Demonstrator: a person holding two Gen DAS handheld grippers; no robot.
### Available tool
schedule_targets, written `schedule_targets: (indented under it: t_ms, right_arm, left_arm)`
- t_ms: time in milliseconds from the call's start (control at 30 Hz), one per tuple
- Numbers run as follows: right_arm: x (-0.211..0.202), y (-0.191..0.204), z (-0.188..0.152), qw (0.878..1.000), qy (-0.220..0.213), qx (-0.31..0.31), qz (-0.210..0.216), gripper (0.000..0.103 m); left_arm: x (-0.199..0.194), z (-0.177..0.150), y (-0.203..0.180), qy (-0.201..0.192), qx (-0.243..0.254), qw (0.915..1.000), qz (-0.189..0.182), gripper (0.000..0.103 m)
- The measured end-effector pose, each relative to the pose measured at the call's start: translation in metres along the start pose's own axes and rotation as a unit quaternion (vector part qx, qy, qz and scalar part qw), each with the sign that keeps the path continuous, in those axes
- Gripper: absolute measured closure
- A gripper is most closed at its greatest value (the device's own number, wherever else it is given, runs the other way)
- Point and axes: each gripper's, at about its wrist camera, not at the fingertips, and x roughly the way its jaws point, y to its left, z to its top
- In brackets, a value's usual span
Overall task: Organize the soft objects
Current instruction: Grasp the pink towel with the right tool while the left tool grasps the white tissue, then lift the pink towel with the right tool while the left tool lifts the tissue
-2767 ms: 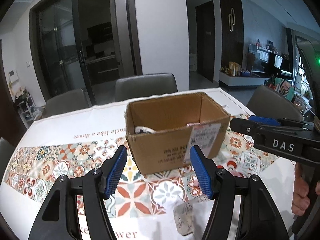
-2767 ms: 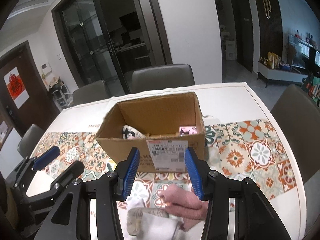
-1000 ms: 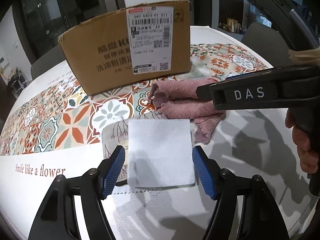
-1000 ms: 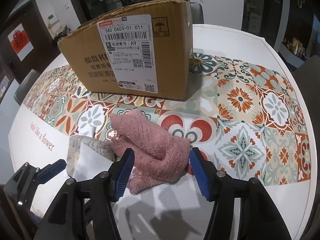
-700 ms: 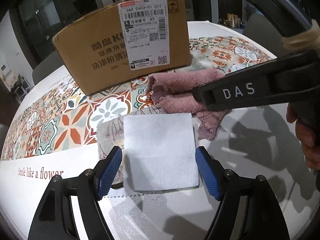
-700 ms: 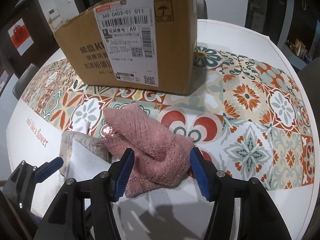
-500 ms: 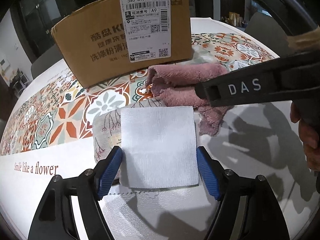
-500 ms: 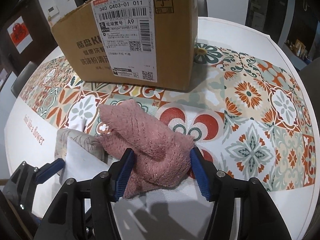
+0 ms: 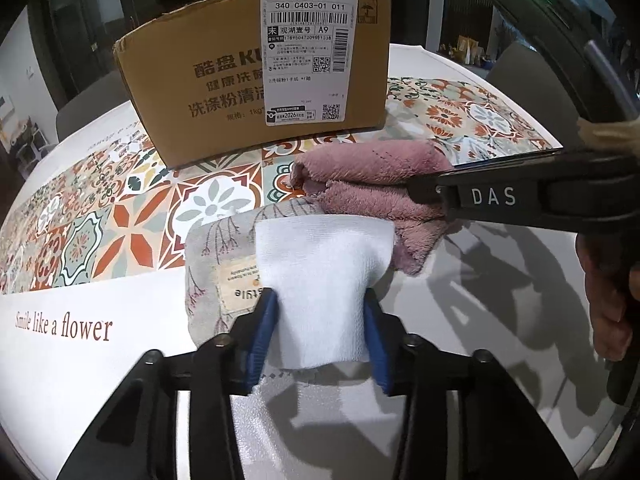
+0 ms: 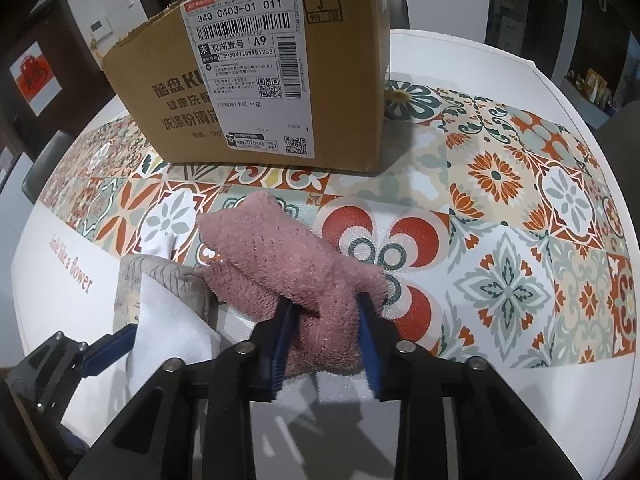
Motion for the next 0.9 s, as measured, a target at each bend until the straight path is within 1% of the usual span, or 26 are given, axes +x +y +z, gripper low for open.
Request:
schedule_targets:
  t_ms: [33,100,233,433,567,633,900]
  right_arm:
    - [-0.001,0.000,0.000,1.000,-0.001,0.001,-0.002,0.082]
    - [-0.002,-0.001,0.000,1.000,-0.002,0.005,-0.003,0.086]
    - [-0.007,-0.001,-0.001,1.000,-0.003,0.014,-0.004,0.089]
    - [-0.016,-0.003,-0.004,1.000,-0.008,0.029,-0.006,0.092]
    - [-0.025,-0.002,-0.006,0.999,-0.014,0.035,-0.007,0.092]
    - [-0.030,-0.002,-0.007,0.999,-0.020,0.038,-0.008,0.092]
    - [-0.054,0.001,-0.009,0.998,-0.041,0.056,-0.009,0.092]
  left_arm:
    - [-0.001,0.000,0.001,-0.001,-0.001,1.0000,-0.001,0.069]
    - [-0.003,0.001,0.001,-0.003,-0.002,1.0000,-0.003,0.076]
    - [-0.010,0.003,0.002,-0.011,0.000,0.9999,-0.002,0.083]
    - [-0.019,0.007,0.005,-0.021,-0.005,0.9998,-0.003,0.086]
    - [-0.025,0.010,0.008,-0.028,-0.011,0.9995,-0.005,0.088]
    - [-0.030,0.012,0.010,-0.033,-0.013,0.9994,-0.007,0.091]
    - [-0.048,0.019,0.014,-0.058,-0.010,0.9982,-0.015,0.093]
